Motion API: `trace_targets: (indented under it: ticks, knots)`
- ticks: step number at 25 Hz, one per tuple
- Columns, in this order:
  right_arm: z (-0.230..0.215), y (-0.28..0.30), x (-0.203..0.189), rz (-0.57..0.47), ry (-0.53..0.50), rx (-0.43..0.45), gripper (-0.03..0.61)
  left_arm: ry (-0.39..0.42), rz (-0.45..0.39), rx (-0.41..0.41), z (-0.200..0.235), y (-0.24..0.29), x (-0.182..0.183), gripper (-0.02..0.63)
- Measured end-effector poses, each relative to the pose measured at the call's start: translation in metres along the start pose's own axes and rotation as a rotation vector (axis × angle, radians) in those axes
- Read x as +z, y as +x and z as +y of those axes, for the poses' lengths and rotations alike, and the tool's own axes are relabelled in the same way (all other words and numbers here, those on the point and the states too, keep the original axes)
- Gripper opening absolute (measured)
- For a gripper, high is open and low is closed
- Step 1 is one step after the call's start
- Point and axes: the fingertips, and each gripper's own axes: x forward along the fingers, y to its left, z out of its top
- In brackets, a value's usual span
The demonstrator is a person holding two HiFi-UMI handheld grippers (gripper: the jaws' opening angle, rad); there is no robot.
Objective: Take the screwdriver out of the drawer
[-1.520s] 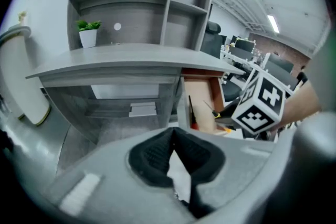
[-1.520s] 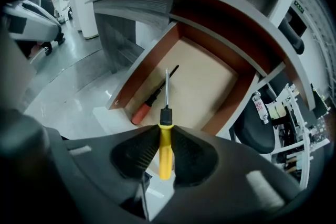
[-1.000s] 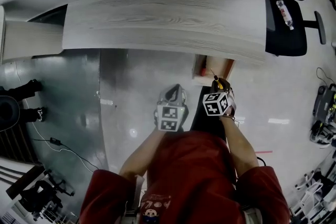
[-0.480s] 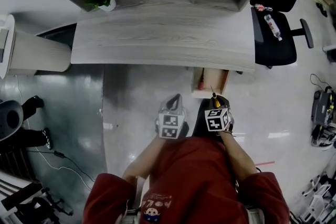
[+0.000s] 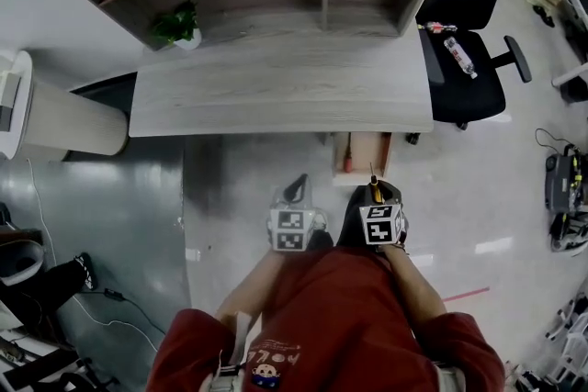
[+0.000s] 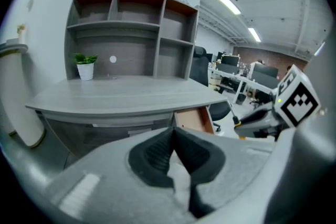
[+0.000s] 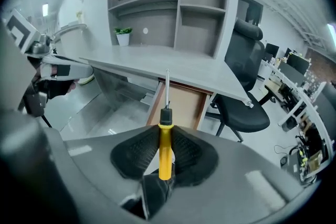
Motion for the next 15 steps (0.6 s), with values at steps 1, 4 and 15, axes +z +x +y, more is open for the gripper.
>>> trace_targets:
  ticks: [1,4,15]
  knots:
    - [-0.001,-0.005,0.002,-0.009,0.005,-0.003,0.071,0.004,-0.008,-0.001,0.0,-0.002,0.004,-0.003]
    - [-0.004,-0.016,0.008,-0.033,0.033,-0.009,0.071,0.027,-0.037,0.003,-0.001,-0.008,0.017,-0.003]
    - [-0.009,-0.056,0.056,-0.163,0.12,-0.003,0.071,0.103,-0.133,-0.028,-0.017,-0.038,0.061,-0.003]
